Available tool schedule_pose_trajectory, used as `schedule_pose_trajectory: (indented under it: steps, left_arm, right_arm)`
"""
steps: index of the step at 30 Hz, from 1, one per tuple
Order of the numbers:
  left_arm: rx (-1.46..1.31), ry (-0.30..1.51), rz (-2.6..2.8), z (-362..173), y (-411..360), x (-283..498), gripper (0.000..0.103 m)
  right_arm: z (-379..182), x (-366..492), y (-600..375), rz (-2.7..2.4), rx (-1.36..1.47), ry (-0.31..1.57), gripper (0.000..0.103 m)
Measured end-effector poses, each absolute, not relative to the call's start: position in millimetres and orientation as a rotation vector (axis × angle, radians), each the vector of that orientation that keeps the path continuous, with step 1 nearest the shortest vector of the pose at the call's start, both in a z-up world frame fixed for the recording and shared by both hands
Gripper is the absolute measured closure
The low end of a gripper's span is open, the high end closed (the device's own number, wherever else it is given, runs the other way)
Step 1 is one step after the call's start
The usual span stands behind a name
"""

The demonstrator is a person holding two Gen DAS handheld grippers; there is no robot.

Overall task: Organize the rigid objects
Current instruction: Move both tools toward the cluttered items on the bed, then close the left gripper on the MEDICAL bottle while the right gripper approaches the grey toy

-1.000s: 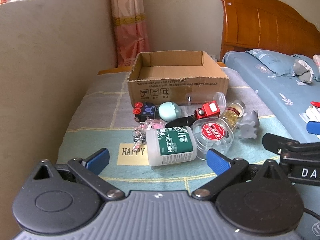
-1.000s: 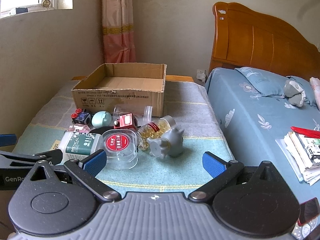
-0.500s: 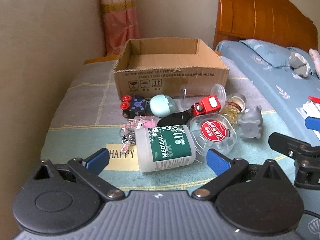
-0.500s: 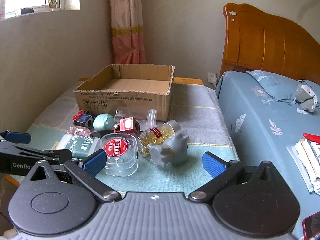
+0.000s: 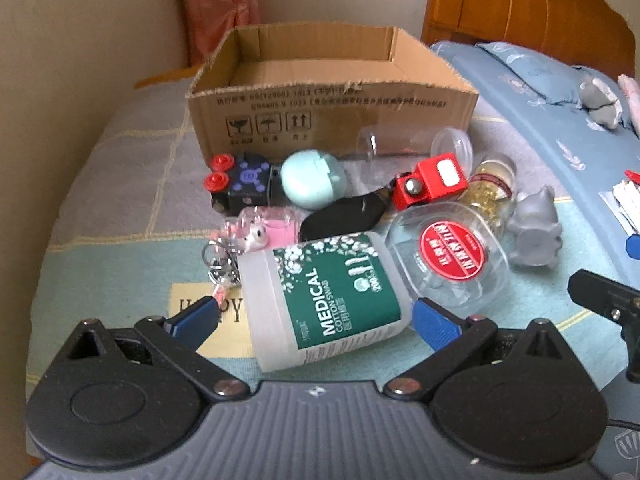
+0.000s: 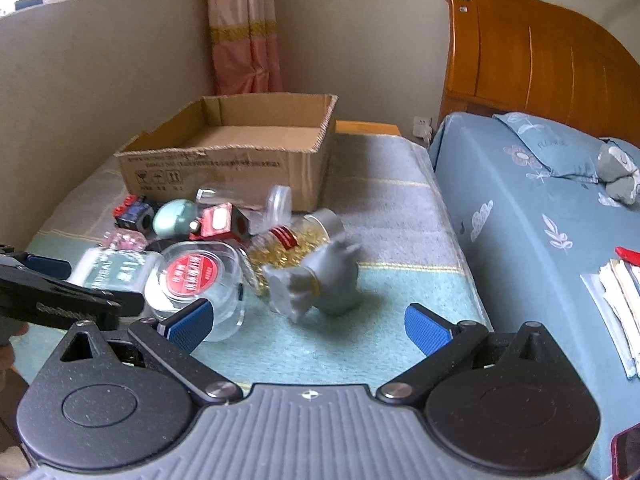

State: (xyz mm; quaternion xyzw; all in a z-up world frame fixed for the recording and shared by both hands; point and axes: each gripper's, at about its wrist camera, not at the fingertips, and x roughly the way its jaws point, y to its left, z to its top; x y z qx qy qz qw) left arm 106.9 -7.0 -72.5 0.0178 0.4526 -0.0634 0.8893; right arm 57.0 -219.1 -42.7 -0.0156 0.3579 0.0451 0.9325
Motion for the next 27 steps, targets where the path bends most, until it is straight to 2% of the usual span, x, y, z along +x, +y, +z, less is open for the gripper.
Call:
schedule_pose_trajectory:
  steps: [19,27]
  left_arm:
    - [0.062,0.951,-0.069,-88.6,23.1,99.8,0.001]
    - [0.068,0.887,-0.044,-86.2,16.2,103.2,0.004]
  right_arm:
    - [-90.2,79.2,-223.1,0.162,-0.217,0.862,0.000]
    - [-95.0,81.7,-236.0,0.257,-0.188,0.842,0.000]
